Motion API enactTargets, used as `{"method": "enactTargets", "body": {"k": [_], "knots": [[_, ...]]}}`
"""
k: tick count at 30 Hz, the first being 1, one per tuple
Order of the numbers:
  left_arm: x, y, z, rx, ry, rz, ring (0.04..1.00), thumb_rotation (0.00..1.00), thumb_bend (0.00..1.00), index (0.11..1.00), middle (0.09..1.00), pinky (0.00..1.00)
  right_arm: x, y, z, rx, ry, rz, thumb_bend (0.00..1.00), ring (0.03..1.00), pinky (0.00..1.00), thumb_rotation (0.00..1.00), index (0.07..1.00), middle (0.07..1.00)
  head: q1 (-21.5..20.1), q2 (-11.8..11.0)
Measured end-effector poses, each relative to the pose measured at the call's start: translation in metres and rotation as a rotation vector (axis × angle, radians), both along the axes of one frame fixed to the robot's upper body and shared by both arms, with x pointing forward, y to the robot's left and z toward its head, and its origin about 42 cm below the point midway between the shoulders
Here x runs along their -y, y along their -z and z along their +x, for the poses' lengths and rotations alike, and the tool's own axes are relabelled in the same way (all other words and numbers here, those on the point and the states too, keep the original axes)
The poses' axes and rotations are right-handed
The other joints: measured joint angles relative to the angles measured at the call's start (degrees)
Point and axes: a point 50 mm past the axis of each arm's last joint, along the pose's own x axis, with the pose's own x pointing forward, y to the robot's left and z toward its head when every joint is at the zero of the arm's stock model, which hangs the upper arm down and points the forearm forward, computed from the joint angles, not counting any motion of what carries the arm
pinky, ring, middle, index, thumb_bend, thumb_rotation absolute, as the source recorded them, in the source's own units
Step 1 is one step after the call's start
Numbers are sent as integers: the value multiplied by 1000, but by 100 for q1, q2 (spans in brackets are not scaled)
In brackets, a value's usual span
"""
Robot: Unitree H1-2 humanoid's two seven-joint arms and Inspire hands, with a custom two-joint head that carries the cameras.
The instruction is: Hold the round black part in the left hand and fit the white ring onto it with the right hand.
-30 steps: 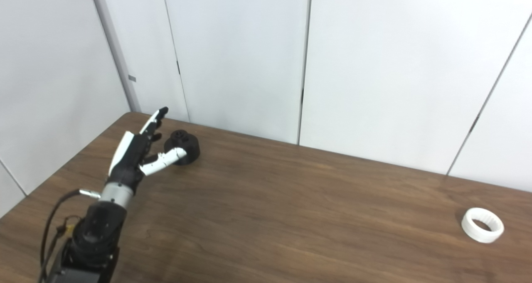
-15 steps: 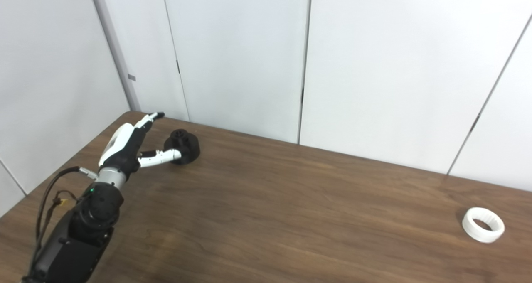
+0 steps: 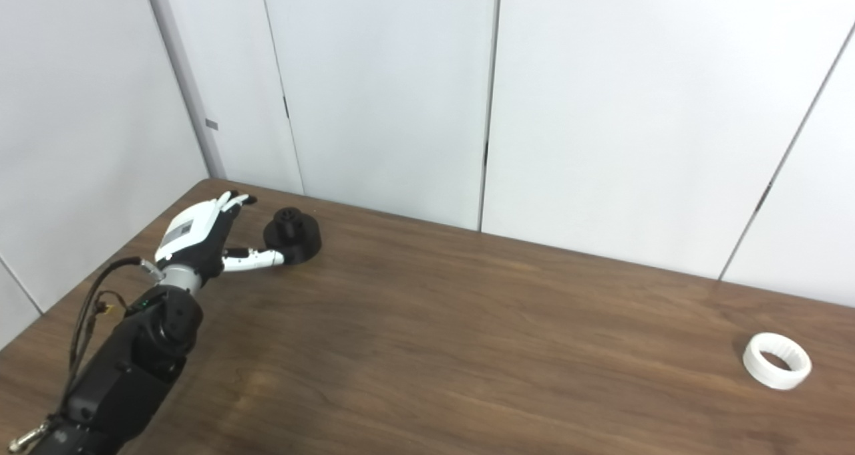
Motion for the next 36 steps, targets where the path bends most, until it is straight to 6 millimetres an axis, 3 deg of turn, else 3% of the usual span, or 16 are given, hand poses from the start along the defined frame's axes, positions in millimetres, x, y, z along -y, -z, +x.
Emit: {"method": "enactTargets", "body": {"k": [14,36], "knots": [[-13,15,15,-74,-50,-1,1000,599,1000,902,997,1000,-1,0,0,0,-1,-4,626,1000,1000,1000,1000,1000,-9,35],[-15,39,40,-202,-73,22,1000,599,1000,888,984,1000,-2,-2,-3,-4,-4,-9,638,1000,1000,1000,1000,1000,-79,79]]}}
